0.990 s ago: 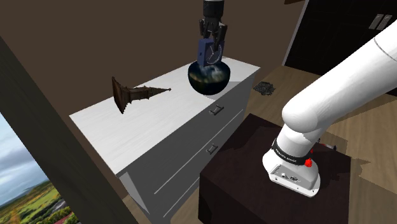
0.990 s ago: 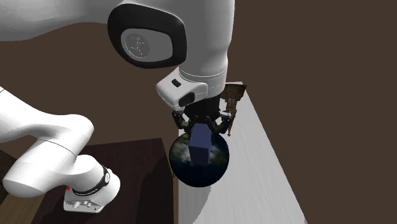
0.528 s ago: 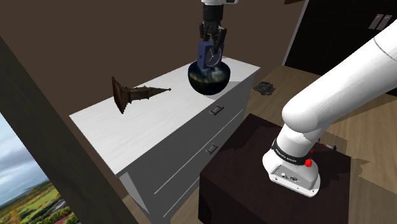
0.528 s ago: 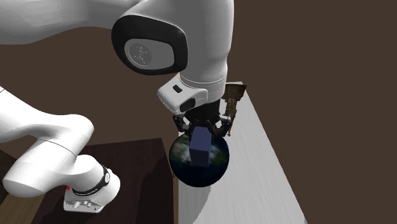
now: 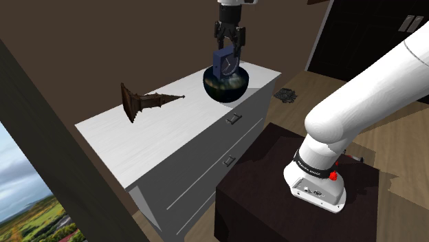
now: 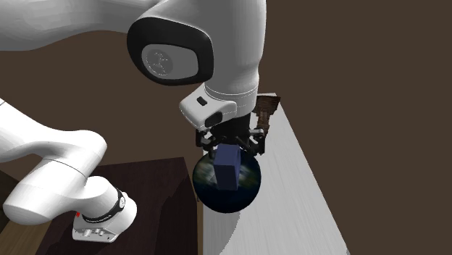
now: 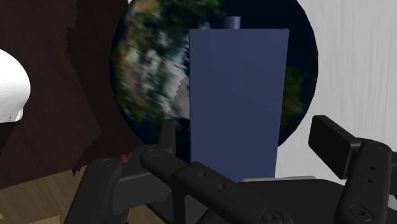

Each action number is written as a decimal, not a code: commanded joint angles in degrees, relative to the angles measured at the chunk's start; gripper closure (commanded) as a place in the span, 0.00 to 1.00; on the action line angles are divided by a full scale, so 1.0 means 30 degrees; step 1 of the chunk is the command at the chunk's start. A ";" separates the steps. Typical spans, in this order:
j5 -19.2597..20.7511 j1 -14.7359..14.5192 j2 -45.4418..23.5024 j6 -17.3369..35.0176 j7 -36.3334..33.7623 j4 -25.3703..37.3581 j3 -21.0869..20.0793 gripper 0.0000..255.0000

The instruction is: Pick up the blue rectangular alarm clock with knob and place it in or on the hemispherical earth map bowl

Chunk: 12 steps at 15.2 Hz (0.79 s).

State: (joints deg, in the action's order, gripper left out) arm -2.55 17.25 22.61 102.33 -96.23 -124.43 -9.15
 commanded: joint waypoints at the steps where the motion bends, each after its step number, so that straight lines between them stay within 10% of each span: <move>1: 0.0014 0.0009 -0.0010 -0.0640 -0.0006 0.0651 0.0017 0.00; 12: 0.0062 0.0039 -0.0175 -0.2417 -0.0034 0.2591 0.0053 0.00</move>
